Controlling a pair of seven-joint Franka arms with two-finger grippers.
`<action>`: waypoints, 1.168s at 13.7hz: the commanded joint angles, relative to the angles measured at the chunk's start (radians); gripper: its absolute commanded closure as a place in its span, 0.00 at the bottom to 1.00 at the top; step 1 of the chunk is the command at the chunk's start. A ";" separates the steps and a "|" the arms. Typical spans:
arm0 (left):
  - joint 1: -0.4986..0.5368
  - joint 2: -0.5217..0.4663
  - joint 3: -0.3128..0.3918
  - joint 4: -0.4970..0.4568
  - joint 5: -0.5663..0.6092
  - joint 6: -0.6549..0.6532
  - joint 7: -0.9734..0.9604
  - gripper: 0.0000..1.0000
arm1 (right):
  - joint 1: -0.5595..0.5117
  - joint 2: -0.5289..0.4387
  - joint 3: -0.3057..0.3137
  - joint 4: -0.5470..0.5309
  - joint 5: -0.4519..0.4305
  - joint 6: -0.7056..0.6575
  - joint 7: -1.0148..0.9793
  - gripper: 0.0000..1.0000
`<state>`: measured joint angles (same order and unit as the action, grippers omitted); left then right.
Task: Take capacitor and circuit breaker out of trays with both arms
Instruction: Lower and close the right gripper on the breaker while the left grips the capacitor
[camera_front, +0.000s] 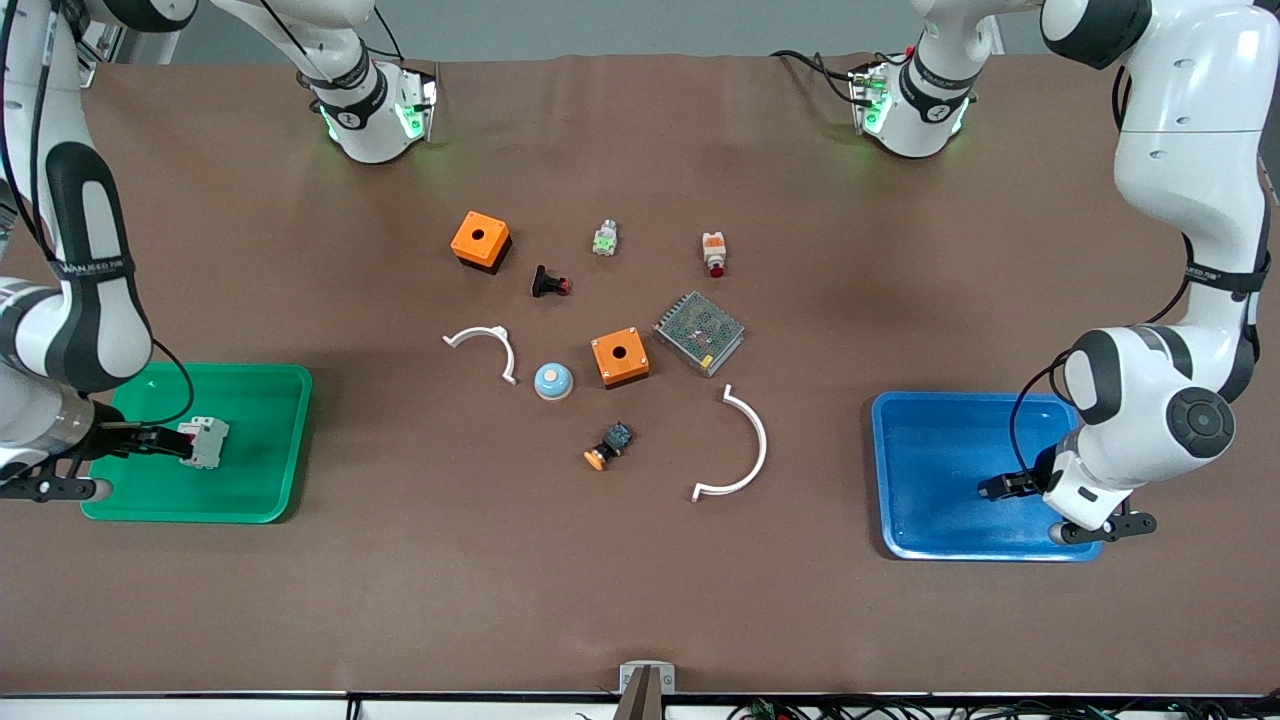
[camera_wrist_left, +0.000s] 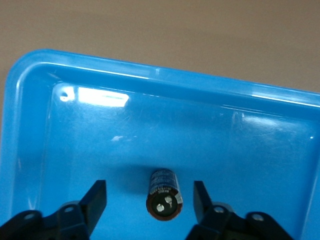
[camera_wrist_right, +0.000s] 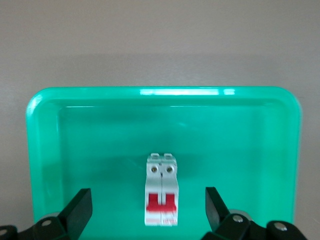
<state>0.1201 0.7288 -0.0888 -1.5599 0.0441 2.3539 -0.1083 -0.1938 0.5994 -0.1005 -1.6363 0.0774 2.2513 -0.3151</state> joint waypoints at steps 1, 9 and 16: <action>-0.002 0.006 -0.003 0.004 -0.013 0.008 -0.007 0.27 | -0.030 0.043 0.015 0.016 0.079 0.037 -0.122 0.00; -0.004 0.004 -0.008 -0.015 -0.015 0.007 -0.007 0.36 | -0.052 0.074 0.013 -0.023 0.076 0.042 -0.150 0.00; -0.002 0.001 -0.011 -0.031 -0.015 0.005 -0.005 0.45 | -0.053 0.072 0.013 -0.066 0.071 0.074 -0.156 0.32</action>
<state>0.1184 0.7375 -0.0963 -1.5782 0.0431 2.3556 -0.1095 -0.2322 0.6789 -0.1005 -1.6890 0.1356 2.3140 -0.4473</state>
